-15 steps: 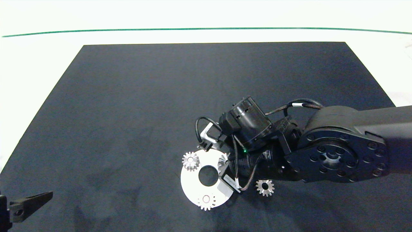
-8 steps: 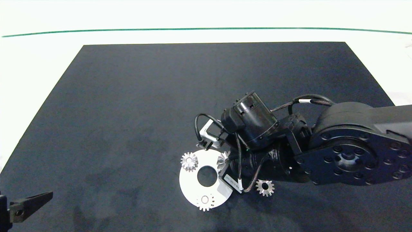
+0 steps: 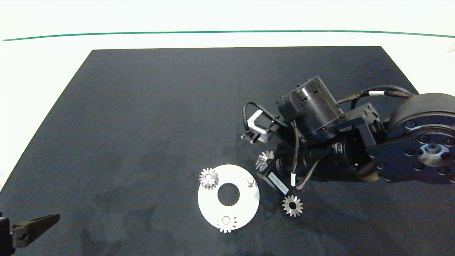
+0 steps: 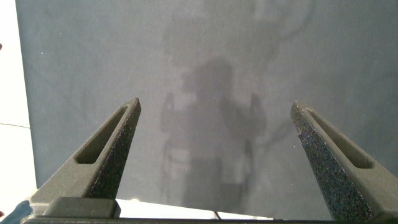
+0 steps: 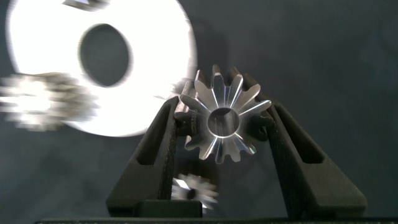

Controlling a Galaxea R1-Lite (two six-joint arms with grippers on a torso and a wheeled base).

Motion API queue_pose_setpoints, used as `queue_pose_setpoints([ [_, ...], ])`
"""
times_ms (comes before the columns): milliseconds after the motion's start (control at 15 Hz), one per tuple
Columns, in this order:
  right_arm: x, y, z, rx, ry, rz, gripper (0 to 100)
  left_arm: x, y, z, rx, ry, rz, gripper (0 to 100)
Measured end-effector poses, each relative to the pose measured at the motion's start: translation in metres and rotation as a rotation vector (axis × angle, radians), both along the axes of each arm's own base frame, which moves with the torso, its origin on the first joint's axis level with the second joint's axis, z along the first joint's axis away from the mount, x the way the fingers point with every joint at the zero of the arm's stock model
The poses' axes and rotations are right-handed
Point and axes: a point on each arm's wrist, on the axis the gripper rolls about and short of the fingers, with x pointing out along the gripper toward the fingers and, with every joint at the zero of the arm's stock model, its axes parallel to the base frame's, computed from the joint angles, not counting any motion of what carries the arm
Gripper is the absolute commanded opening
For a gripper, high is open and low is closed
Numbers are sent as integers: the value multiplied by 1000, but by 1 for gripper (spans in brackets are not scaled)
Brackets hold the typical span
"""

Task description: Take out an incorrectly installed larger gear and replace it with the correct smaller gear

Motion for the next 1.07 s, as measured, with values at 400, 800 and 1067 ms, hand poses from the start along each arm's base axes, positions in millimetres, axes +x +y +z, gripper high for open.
queue_pose_setpoints([
  [400,17,-30,-15,-9,56,-85,28,1,0,-1,2,-8,-3,100],
  [800,20,-33,-22,0,49,-95,100,1,0,-2,3,-5,-4,100],
  [1067,17,-34,-19,0,41,-94,100,1,0,-3,3,-3,-4,100],
])
